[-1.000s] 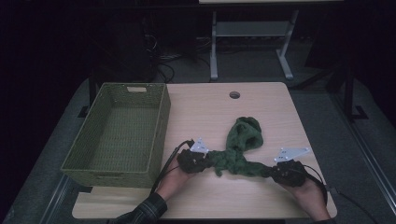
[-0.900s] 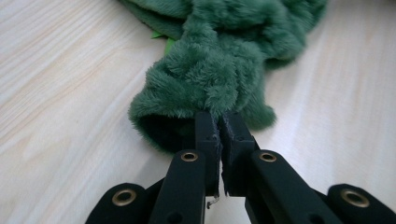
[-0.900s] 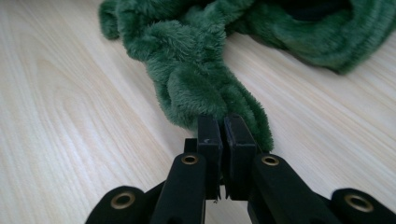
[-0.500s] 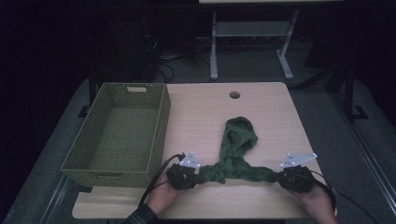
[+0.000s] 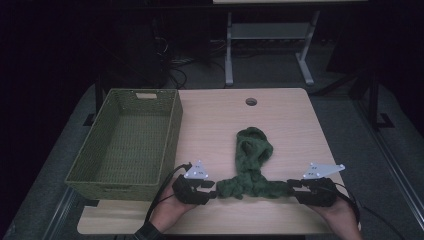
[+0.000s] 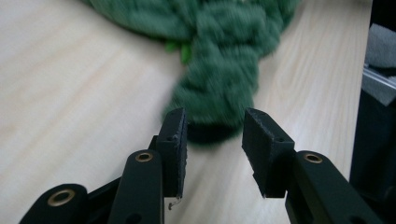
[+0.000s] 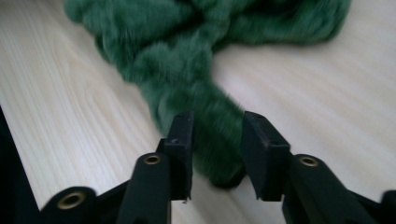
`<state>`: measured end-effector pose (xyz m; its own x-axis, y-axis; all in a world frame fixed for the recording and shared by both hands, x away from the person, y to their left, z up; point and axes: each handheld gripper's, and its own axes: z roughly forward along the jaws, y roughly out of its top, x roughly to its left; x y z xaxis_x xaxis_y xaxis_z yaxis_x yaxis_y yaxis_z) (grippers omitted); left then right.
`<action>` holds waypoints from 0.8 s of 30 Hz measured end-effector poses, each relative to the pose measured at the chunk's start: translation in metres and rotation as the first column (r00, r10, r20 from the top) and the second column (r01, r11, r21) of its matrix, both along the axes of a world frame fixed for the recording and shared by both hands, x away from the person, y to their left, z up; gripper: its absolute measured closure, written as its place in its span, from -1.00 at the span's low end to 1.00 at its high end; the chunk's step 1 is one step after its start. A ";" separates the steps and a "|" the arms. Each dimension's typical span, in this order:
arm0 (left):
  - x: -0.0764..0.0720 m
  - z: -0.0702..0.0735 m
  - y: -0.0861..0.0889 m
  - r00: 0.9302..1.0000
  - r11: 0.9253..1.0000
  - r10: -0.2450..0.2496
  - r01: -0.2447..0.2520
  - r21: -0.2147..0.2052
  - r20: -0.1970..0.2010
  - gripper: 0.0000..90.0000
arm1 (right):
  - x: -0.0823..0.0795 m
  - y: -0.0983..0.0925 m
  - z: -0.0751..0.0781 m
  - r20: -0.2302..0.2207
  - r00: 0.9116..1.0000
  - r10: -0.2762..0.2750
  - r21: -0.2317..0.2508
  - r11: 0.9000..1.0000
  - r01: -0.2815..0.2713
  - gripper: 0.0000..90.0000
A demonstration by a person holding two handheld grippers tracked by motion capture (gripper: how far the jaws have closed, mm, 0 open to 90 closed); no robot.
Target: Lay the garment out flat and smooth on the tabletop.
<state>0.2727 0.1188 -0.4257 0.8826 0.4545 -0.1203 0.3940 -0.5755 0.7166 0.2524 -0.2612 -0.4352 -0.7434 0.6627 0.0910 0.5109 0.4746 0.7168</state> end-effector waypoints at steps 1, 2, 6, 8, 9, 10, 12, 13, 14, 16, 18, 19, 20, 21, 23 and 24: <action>0.004 0.002 -0.002 1.000 1.000 0.003 -0.003 -0.002 0.007 0.33 | 0.003 0.000 0.002 0.003 1.000 -0.002 0.006 1.000 0.002 0.36; 0.007 0.003 -0.004 1.000 1.000 0.004 -0.004 -0.004 0.008 0.32 | 0.010 0.000 0.007 0.017 1.000 -0.003 0.019 1.000 0.003 0.34; 0.028 0.008 -0.019 1.000 1.000 0.005 -0.005 0.000 0.027 0.29 | 0.025 0.002 0.009 0.011 1.000 -0.019 0.038 0.999 0.019 0.35; 0.045 0.008 -0.030 1.000 1.000 0.006 -0.006 -0.015 0.029 0.32 | 0.043 0.009 0.005 -0.004 1.000 -0.025 0.029 0.999 0.025 0.37; 0.051 0.008 -0.033 0.999 1.000 0.003 -0.003 -0.009 0.034 0.35 | 0.049 0.012 0.004 -0.013 1.000 -0.028 0.022 0.999 0.028 0.38; 0.057 0.008 -0.038 0.999 1.000 0.001 -0.001 -0.015 0.035 0.36 | 0.054 0.016 0.002 -0.019 0.999 -0.027 0.011 1.000 0.028 0.39; 0.065 0.006 -0.043 1.000 1.000 0.005 -0.004 -0.021 0.030 0.38 | 0.067 0.023 -0.002 -0.033 0.999 -0.028 0.004 1.000 0.028 0.39; 0.069 0.004 -0.047 1.000 1.000 0.001 0.000 -0.016 0.028 0.38 | 0.067 0.023 -0.002 -0.033 0.999 -0.028 0.004 1.000 0.028 0.39; 0.078 -0.001 -0.056 1.000 1.000 -0.006 0.006 -0.012 0.027 0.38 | 0.077 0.030 -0.006 -0.052 0.998 -0.025 -0.003 1.000 0.025 0.39; 0.085 -0.006 -0.064 1.000 1.000 -0.016 0.016 -0.008 0.025 0.38 | 0.083 0.035 -0.010 -0.057 0.998 -0.026 -0.004 1.000 0.026 0.38; 0.089 -0.013 -0.071 0.999 1.000 -0.022 0.022 0.001 0.024 0.35 | 0.090 0.040 -0.016 -0.087 0.996 -0.015 -0.010 1.000 0.015 0.34; 0.089 -0.013 -0.071 0.999 1.000 -0.022 0.022 0.001 0.024 0.35 | 0.090 0.040 -0.016 -0.087 0.996 -0.015 -0.010 1.000 0.015 0.34; 0.093 -0.020 -0.075 0.999 0.999 -0.043 0.042 0.026 0.022 0.34 | 0.093 0.045 -0.018 -0.096 0.995 0.002 0.006 1.000 -0.001 0.33; 0.093 -0.020 -0.075 0.999 0.999 -0.043 0.042 0.026 0.022 0.34 | 0.095 0.048 -0.020 -0.100 0.995 0.008 0.011 1.000 -0.007 0.31; 0.096 -0.029 -0.080 0.998 0.997 -0.062 0.062 0.042 0.012 0.34 | 0.098 0.054 -0.023 -0.104 0.994 0.021 -0.007 1.000 -0.022 0.31; 0.096 -0.029 -0.080 0.998 0.997 -0.062 0.062 0.042 0.012 0.36 | 0.098 0.054 -0.023 -0.104 0.994 0.021 -0.007 1.000 -0.022 0.31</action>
<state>0.3688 0.0384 -0.4545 0.9106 0.4033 -0.0906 0.3475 -0.6282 0.6962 0.3499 -0.2074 -0.4579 -0.7445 0.6474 0.1631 0.5718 0.4922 0.6563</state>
